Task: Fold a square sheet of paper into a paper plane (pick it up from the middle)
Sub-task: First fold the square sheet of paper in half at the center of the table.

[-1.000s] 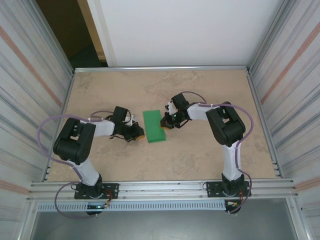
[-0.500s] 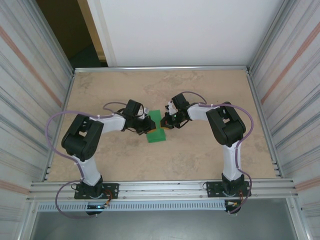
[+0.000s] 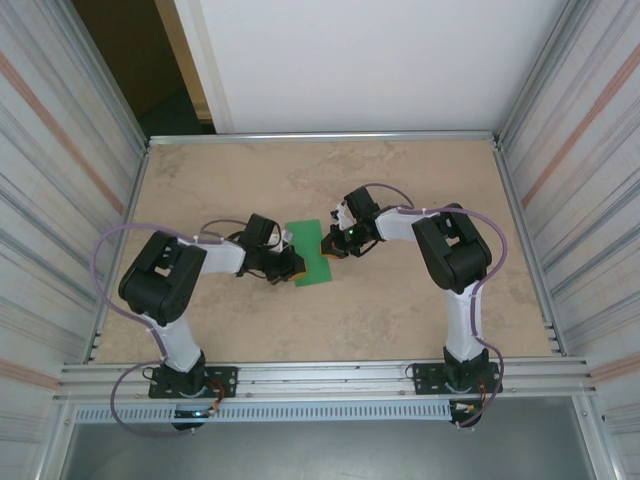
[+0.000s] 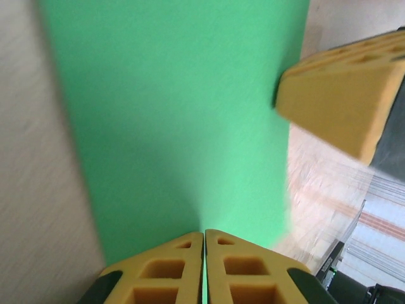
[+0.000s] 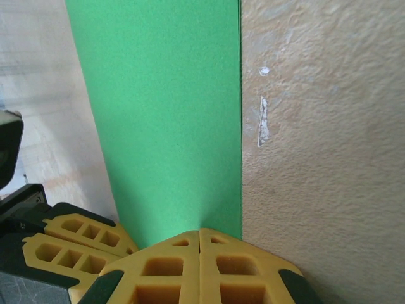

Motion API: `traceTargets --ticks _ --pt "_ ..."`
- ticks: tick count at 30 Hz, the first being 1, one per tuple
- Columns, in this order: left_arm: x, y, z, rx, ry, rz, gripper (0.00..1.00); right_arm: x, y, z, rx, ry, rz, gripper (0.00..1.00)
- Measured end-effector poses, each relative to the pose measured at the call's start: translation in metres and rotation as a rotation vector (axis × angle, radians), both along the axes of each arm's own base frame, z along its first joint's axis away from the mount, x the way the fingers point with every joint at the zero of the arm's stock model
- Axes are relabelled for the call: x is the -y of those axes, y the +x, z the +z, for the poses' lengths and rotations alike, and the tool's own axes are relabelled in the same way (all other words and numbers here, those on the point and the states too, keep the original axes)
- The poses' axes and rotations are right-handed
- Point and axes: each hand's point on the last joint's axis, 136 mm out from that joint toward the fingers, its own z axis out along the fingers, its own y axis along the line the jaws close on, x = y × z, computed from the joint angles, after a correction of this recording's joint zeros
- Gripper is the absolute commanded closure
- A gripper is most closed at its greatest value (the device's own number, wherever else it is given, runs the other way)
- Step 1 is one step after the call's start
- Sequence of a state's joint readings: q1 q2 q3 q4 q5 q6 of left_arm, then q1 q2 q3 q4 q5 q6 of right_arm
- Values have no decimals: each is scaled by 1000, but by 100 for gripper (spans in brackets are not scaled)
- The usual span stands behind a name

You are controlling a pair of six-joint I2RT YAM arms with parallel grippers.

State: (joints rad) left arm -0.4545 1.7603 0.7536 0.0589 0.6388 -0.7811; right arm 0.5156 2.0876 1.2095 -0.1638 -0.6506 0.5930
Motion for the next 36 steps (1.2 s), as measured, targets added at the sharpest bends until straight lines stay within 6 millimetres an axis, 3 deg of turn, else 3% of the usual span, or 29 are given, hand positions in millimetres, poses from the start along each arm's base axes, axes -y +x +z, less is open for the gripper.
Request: traceTargets --ticks 9,13,17,21,26,36 --pt "-33 -23 7 -49 53 65 88 0 0 0 1 1 -1 95" --pt "-21 -8 29 5 35 50 88 0 0 0 1 1 -1 95" --pt "8 11 44 57 9 1 88 0 0 0 1 1 -1 95" --pt "21 11 23 17 29 -28 88 0 0 0 1 1 -1 95" --pt "14 -1 2 -45 62 -31 88 0 0 0 1 1 -1 95" --pt "-13 -44 -1 -35 74 -14 88 0 0 1 6 5 0 96"
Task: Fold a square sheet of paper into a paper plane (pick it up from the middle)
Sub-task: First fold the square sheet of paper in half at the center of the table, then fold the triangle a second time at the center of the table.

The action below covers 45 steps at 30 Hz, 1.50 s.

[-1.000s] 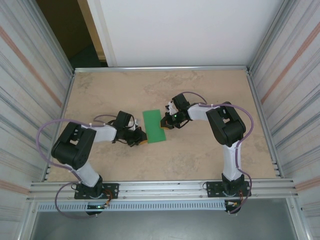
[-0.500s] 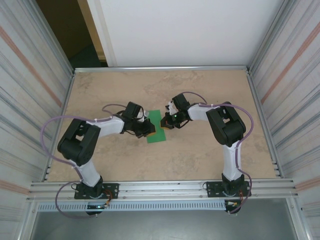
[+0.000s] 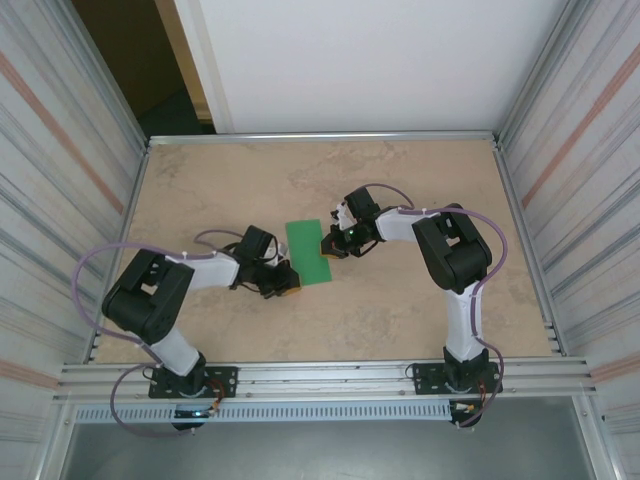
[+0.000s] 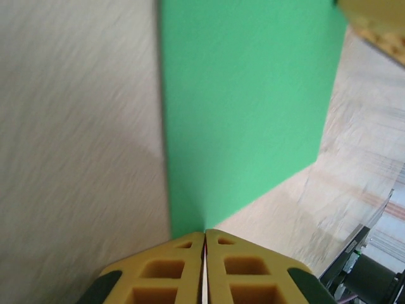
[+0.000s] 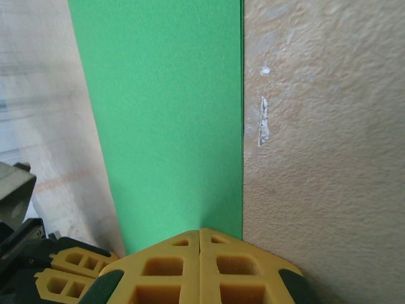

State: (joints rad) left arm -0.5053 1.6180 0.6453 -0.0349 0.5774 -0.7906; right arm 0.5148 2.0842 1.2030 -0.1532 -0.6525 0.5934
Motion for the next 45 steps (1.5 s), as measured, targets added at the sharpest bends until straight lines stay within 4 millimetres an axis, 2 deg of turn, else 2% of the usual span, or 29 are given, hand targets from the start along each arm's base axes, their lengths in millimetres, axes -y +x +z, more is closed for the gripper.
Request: traceTargets --ticks 4,6,9,13,17,19,22,24,28,30,32,35,40,45 --pt "-13 -12 4 -9 40 23 83 -1 1 5 11 4 0 93" --pt "-18 -12 12 7 55 43 79 -1 1 7 19 0 -1 90" --pt "-20 -1 32 80 50 79 71 4 -1 11 14 -36 -16 84" --pt "-16 22 56 187 20 132 63 16 -6 20 -6 -104 -59 72" --pt "-6 45 66 238 -20 166 54 23 -2 49 38 -110 -115 58" --pt "2 56 64 246 -36 170 50 29 -1 72 90 -99 -158 50" --pt "13 69 58 235 -40 159 49 47 -4 93 147 -90 -222 41" --pt "20 77 54 228 -41 152 48 62 -8 92 152 -96 -267 35" --pt "28 91 49 224 -37 147 46 91 -18 67 100 -138 -335 25" --pt "33 100 49 228 -38 145 46 99 -25 56 83 -164 -345 22" --pt "38 107 49 232 -39 143 46 102 -29 52 77 -174 -347 22" --pt "41 113 44 224 -36 141 46 103 -29 57 104 -159 -355 22" --pt "43 111 31 182 -22 128 46 102 -28 59 111 -132 -380 25" --pt "41 108 29 168 -5 118 46 102 -32 54 100 -125 -386 27"
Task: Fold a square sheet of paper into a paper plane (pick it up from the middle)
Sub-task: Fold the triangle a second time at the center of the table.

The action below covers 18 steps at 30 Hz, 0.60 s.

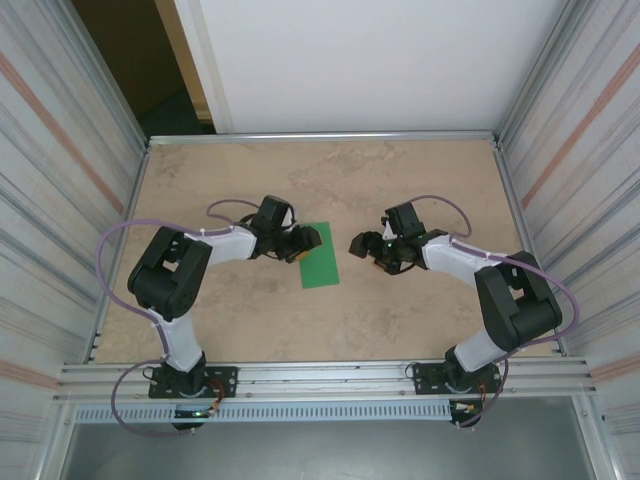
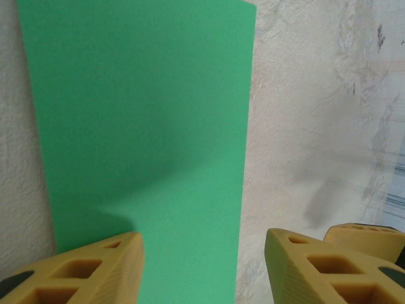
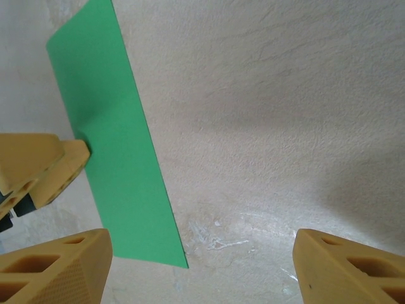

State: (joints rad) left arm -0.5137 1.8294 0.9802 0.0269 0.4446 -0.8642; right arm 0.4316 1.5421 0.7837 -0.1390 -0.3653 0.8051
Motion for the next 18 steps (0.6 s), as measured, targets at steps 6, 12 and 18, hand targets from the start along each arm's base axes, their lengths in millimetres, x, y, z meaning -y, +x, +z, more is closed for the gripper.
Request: traceTargets --ticks 6,12,18 --pt "-1 0 -7 -14 18 -9 46 -6 -7 1 -16 31 21 32" --pt "-1 0 -9 -22 20 -5 46 -28 -24 5 -54 86 88 40" --pt "-2 0 -9 -32 19 6 47 -47 -44 -4 -123 108 148 47"
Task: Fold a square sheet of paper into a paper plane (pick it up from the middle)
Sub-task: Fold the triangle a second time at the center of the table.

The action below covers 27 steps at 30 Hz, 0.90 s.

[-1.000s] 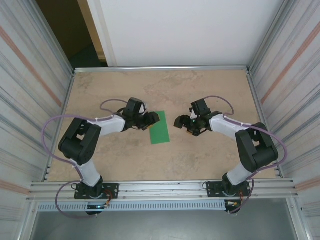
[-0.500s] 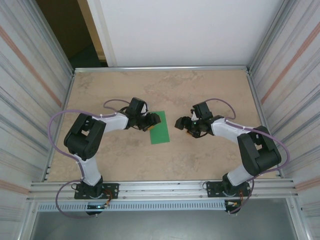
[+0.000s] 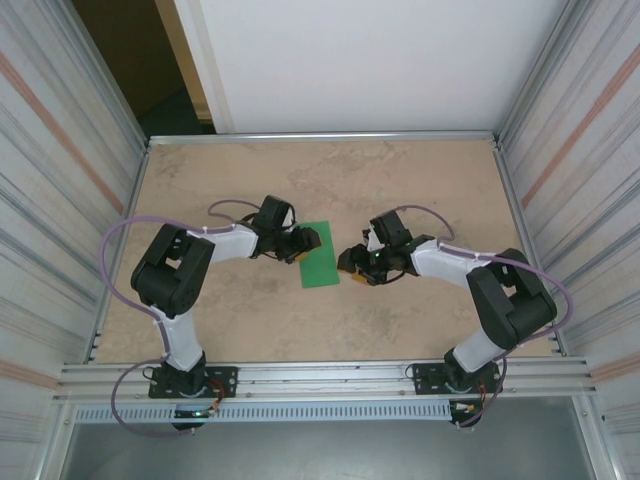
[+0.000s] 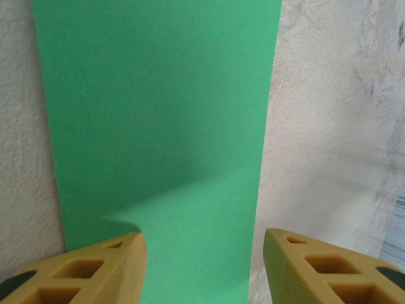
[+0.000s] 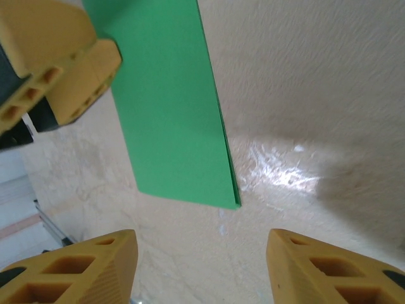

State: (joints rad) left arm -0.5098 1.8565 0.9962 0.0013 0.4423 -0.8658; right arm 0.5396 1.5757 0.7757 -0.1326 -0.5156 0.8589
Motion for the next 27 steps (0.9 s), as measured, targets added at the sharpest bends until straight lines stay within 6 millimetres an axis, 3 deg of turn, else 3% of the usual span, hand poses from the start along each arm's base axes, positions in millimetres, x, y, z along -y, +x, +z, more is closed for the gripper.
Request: traceTargets --ticks 7,15,27 --pt "-2 1 -2 -20 -5 22 48 -3 -5 -8 -53 7 2 59" --pt "-3 1 -3 -32 -8 28 50 -9 -6 -21 -97 3 16 66" --pt "-3 1 -3 -34 -9 27 50 -14 -4 -25 -99 18 24 67"
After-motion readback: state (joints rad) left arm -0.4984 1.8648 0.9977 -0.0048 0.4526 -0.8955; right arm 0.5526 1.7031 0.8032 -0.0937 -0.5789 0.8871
